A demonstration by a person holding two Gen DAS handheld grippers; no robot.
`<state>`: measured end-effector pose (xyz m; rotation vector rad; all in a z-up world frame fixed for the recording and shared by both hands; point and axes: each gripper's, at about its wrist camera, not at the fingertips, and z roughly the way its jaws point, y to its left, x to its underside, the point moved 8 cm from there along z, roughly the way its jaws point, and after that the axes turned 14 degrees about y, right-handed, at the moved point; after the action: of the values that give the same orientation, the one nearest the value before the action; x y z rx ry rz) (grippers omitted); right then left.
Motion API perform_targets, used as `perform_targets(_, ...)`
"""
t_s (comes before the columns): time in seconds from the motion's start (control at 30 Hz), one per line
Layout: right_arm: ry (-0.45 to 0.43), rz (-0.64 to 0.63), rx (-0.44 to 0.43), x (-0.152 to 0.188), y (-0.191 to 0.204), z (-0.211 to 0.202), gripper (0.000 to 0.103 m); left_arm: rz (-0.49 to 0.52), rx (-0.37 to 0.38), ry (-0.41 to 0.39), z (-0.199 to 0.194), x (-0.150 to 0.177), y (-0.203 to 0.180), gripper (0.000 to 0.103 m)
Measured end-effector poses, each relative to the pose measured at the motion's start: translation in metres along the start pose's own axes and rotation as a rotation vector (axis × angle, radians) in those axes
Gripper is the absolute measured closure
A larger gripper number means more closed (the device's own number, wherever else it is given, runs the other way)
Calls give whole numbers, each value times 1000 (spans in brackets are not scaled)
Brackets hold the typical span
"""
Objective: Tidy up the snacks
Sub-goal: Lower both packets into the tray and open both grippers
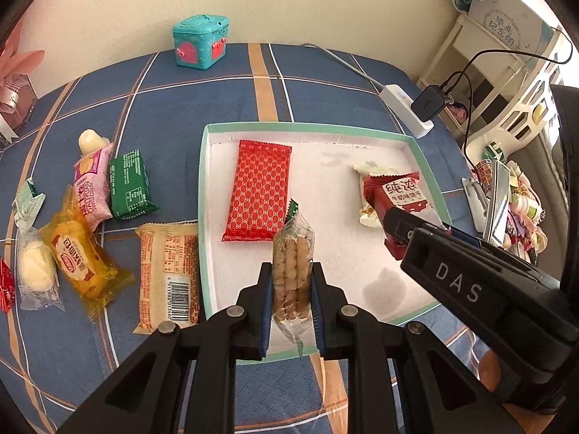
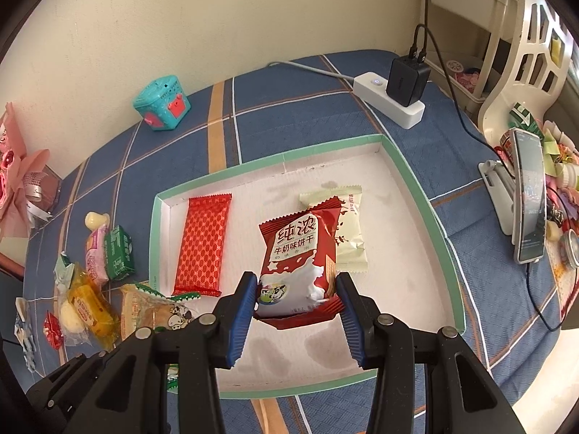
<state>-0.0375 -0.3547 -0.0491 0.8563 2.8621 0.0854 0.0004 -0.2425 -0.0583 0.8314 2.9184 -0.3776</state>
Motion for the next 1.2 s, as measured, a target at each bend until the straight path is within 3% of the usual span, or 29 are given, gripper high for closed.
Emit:
perform_targets(0.23, 40, -3, 9, 3, 1, 15, 55, -1, 30, 17, 12, -4, 0, 83)
perform_targets(0.4, 59, 2, 30, 4, -2, 21, 55, -15, 99, 61, 25, -2, -2, 83)
perform_targets(0.83, 103, -11, 47, 5, -1, 32, 55, -78, 107, 121, 44, 0, 15, 83)
perform_targets(1.2, 135, -34, 66, 7, 2, 42, 53, -115, 55, 167, 53, 5, 30, 65)
